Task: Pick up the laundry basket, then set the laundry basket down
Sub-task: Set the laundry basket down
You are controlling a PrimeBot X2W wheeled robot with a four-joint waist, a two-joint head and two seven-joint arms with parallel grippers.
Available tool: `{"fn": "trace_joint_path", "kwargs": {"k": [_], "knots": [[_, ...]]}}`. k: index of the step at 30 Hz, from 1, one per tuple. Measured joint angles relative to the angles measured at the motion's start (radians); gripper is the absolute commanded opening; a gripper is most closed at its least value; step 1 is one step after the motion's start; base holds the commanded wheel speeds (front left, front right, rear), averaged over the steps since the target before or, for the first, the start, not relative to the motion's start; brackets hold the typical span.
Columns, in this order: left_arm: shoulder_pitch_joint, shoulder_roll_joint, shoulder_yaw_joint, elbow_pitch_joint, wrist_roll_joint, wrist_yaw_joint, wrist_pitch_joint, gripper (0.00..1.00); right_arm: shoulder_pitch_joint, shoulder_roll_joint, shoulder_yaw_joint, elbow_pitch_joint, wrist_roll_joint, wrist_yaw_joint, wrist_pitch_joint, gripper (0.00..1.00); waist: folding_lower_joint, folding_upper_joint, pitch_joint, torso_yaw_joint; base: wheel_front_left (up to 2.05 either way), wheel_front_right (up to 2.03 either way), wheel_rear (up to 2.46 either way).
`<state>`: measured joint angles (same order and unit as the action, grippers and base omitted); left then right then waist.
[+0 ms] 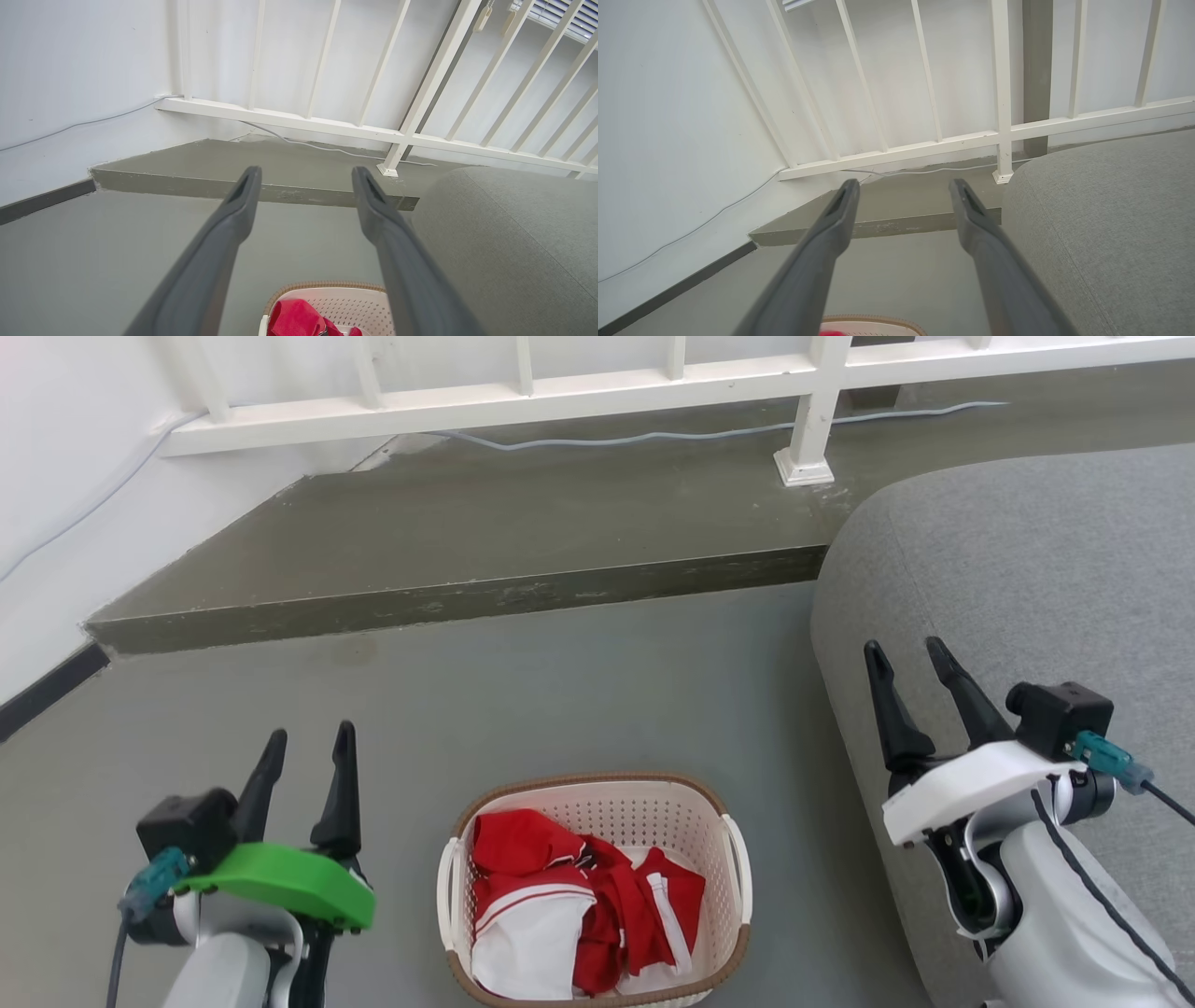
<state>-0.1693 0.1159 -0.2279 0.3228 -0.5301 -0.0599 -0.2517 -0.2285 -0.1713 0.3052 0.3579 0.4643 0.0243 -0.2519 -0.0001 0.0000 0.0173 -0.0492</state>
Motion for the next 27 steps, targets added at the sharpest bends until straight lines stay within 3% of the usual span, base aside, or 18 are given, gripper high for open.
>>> {"fn": "trace_joint_path", "kwargs": {"k": [27], "knots": [[0.089,-0.030,0.051,-0.080,0.077,-0.002,0.000,1.00,0.084,0.033,-0.043,-0.074,-0.076,0.011,0.000,1.00,0.0001,0.0000,0.010,-0.001,0.00,0.00,0.00]]}}
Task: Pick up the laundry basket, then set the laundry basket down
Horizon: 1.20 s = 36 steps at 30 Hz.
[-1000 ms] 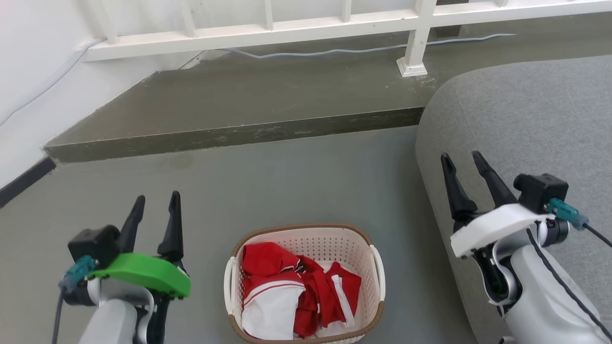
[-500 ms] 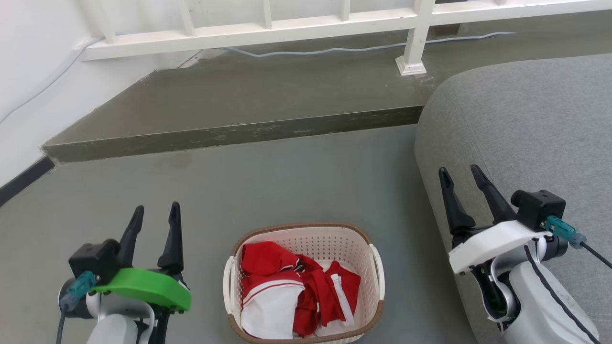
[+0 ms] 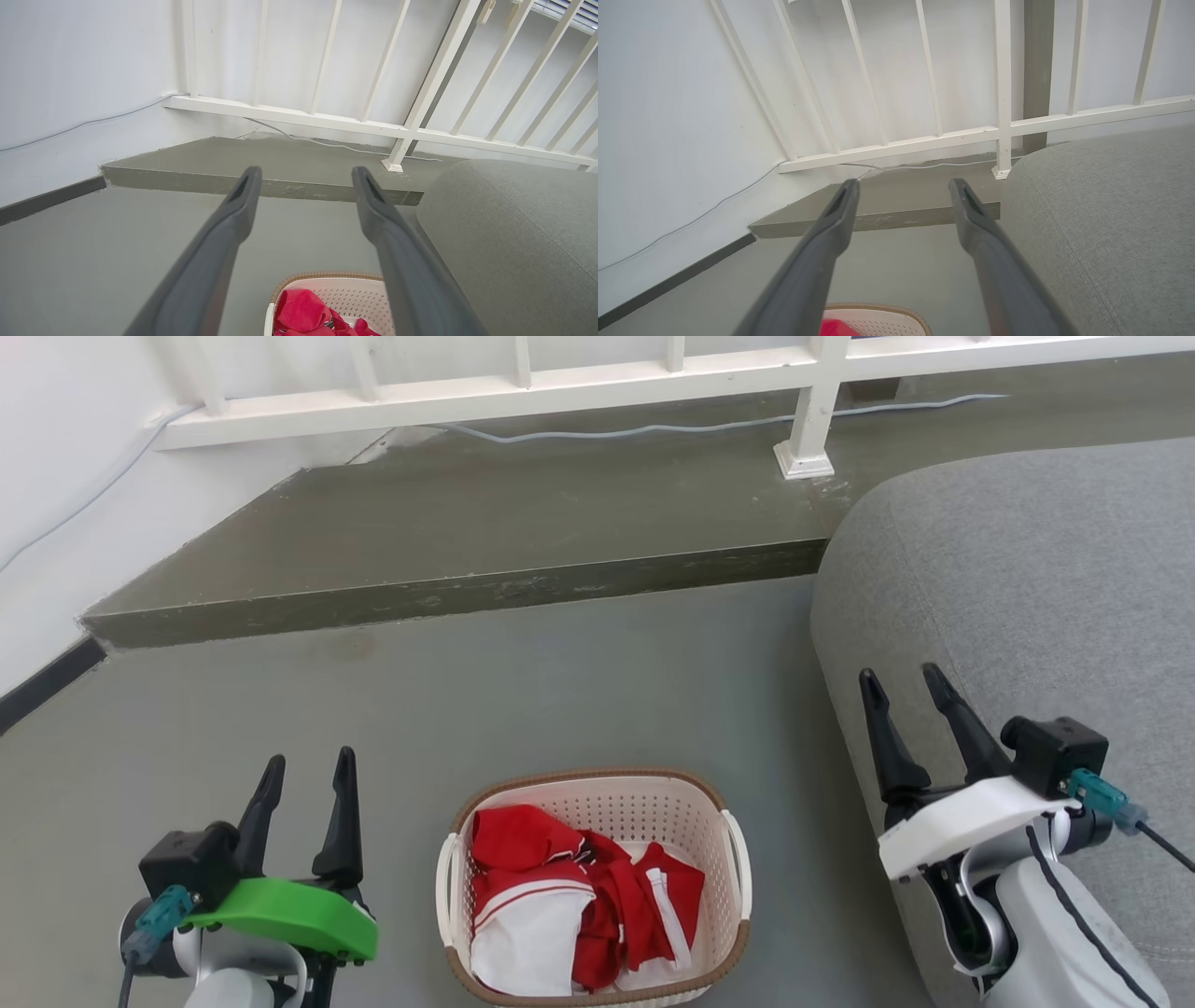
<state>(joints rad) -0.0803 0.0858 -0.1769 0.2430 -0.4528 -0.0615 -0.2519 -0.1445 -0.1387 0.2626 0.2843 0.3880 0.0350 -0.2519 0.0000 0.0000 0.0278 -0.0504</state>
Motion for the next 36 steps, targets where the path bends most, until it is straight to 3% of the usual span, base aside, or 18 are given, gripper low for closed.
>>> {"fn": "trace_joint_path", "kwargs": {"k": [21,22,36], "knots": [[0.019,-0.012,0.018,-0.014,0.031,-0.017,0.000,1.00,0.015,0.016,-0.030,-0.007,-0.029,0.027,0.000,1.00,0.0000,0.0000,0.006,0.004,0.00,0.00,0.00],[0.019,-0.013,0.017,-0.013,0.030,-0.018,0.000,0.00,0.015,0.016,-0.030,-0.007,-0.029,0.027,0.000,0.00,0.0000,0.0000,0.005,0.004,0.00,0.00,0.00],[0.044,-0.032,0.028,0.049,-0.043,-0.019,0.033,0.00,0.071,0.038,-0.049,0.045,0.049,0.027,0.022,0.00,0.0000,0.0000,0.002,0.008,0.00,0.00,0.00]]}}
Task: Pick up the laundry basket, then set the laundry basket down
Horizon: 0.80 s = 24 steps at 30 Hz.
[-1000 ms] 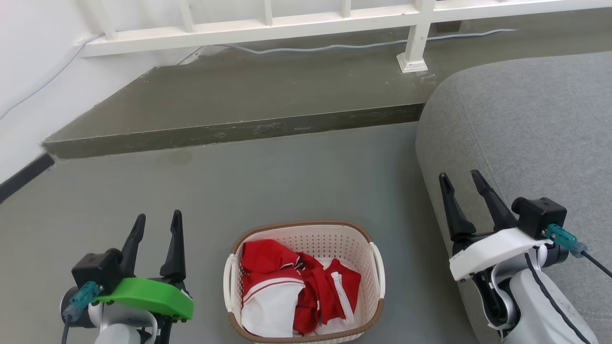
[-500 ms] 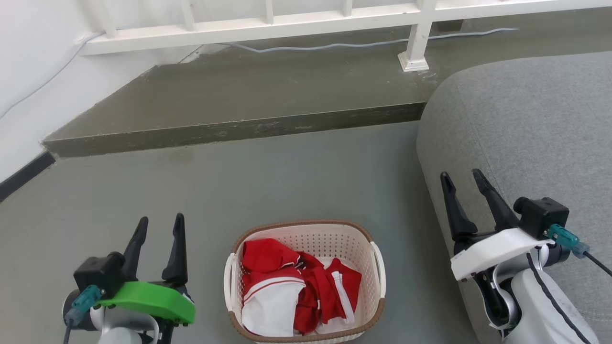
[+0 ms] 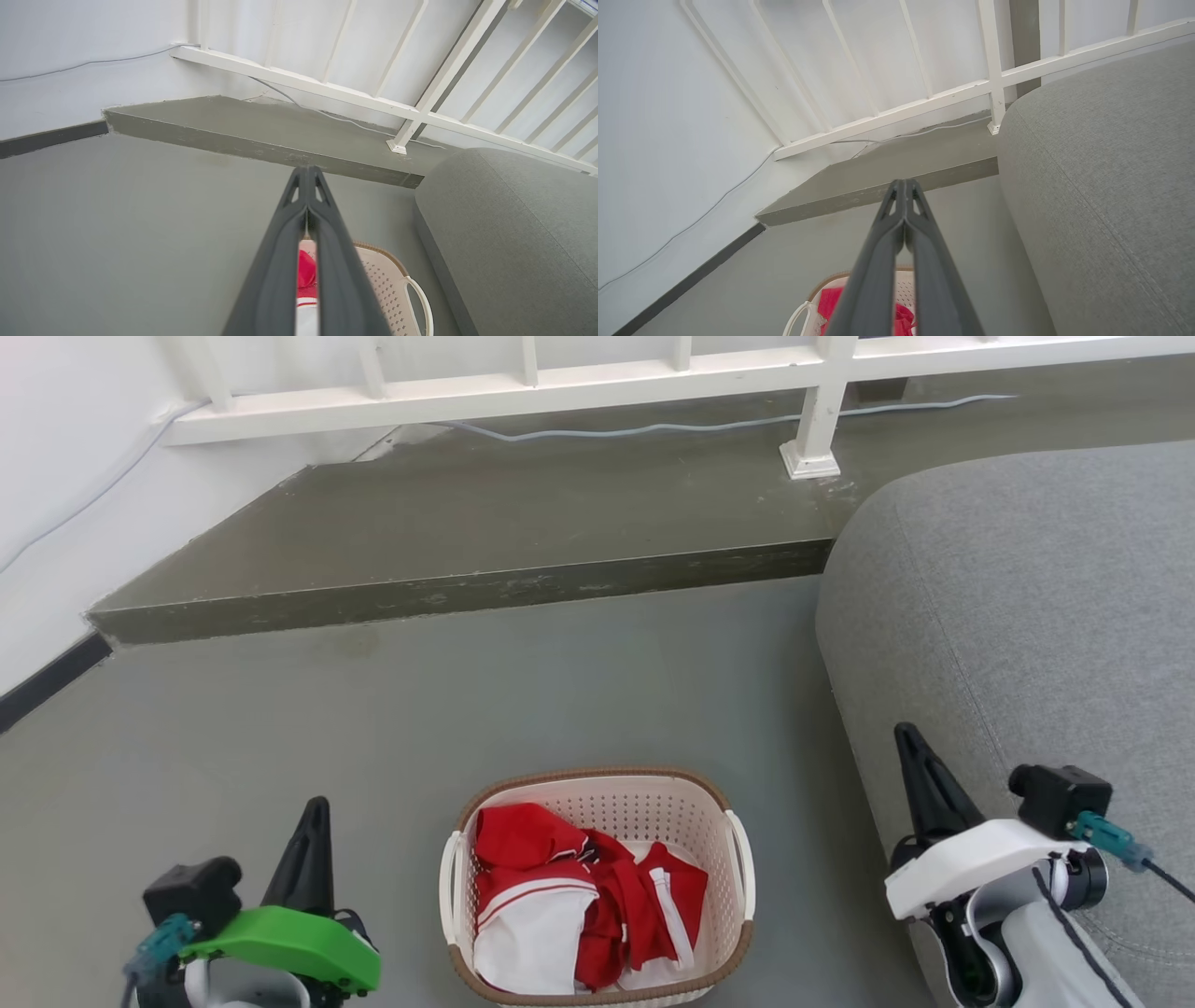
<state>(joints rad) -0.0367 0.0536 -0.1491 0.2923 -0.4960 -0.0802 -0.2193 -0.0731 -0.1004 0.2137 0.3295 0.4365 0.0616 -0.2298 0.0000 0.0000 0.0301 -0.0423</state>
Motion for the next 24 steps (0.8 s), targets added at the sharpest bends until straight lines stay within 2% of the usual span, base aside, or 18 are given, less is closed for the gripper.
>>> {"fn": "trace_joint_path", "kwargs": {"k": [24], "knots": [[-0.002,-0.004,0.060,0.005,-0.292,-0.008,0.092,0.00,0.000,0.013,-0.087,-0.005,0.312,0.012,0.091,0.00,0.0000,0.0000,-0.007,0.011,0.00,0.00,0.00]]}}
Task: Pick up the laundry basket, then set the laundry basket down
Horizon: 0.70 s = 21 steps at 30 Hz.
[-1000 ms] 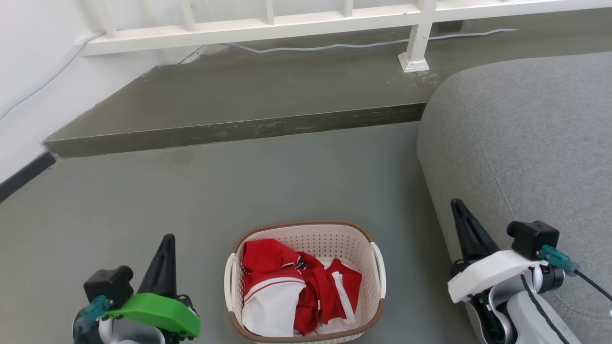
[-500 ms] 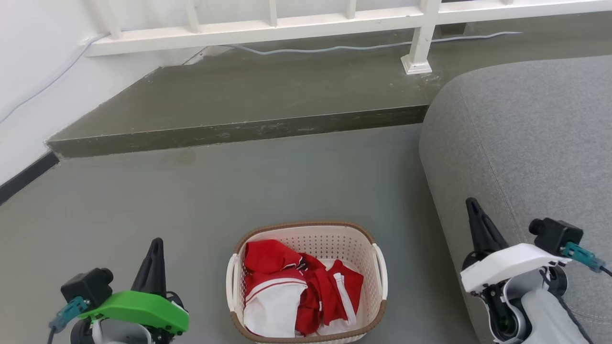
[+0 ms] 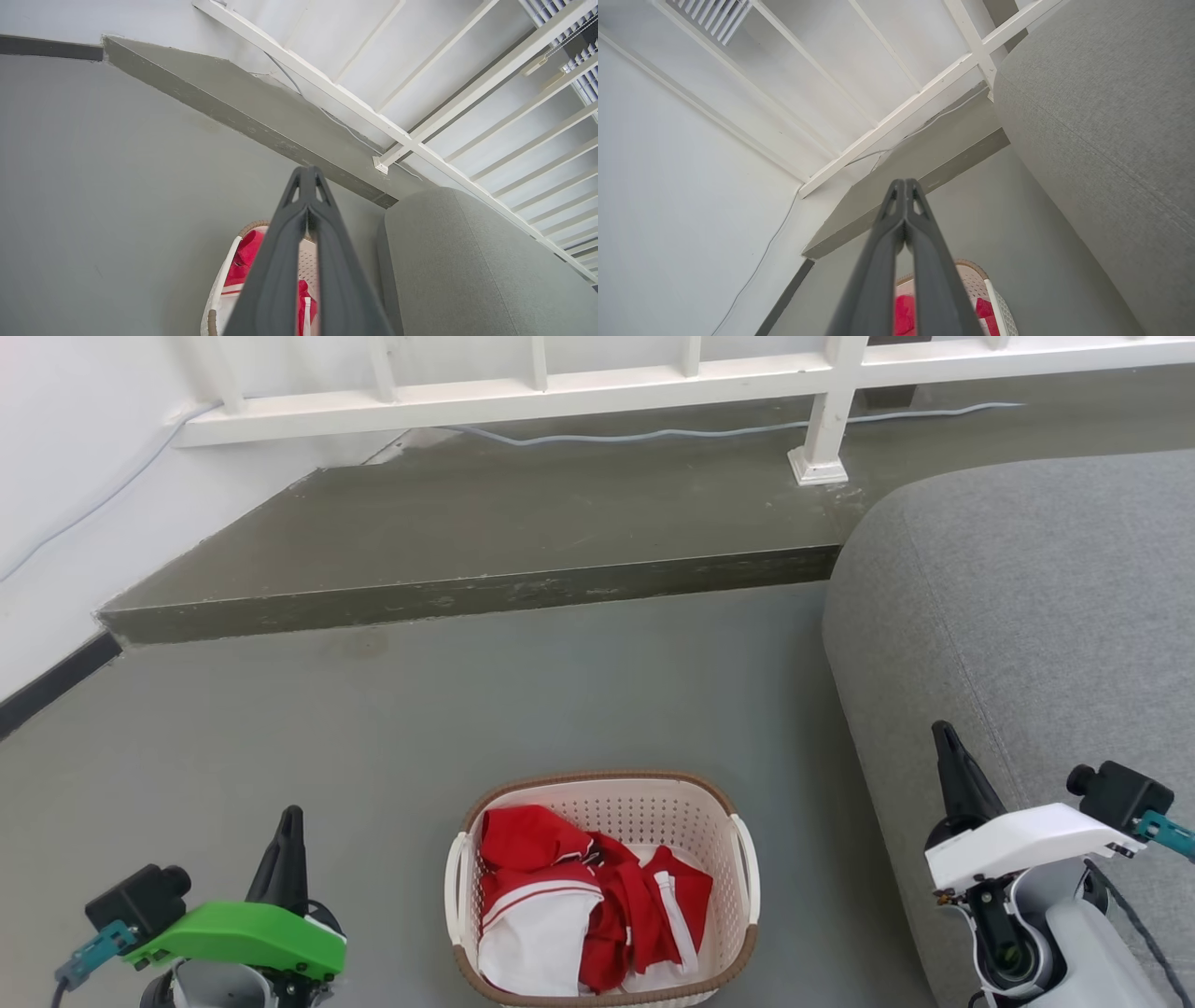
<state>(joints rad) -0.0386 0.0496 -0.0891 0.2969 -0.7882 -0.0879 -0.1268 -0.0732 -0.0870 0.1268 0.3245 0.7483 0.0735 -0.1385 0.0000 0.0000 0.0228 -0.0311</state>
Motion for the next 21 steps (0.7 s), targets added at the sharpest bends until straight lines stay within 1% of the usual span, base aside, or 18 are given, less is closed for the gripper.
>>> {"fn": "trace_joint_path", "kwargs": {"k": [21], "knots": [[-0.002,-0.002,0.057,-0.003,-0.252,-0.009,0.075,0.00,0.000,0.017,-0.083,-0.011,0.265,0.014,0.079,0.00,0.0000,0.0000,-0.006,0.010,0.00,0.00,0.00]]}}
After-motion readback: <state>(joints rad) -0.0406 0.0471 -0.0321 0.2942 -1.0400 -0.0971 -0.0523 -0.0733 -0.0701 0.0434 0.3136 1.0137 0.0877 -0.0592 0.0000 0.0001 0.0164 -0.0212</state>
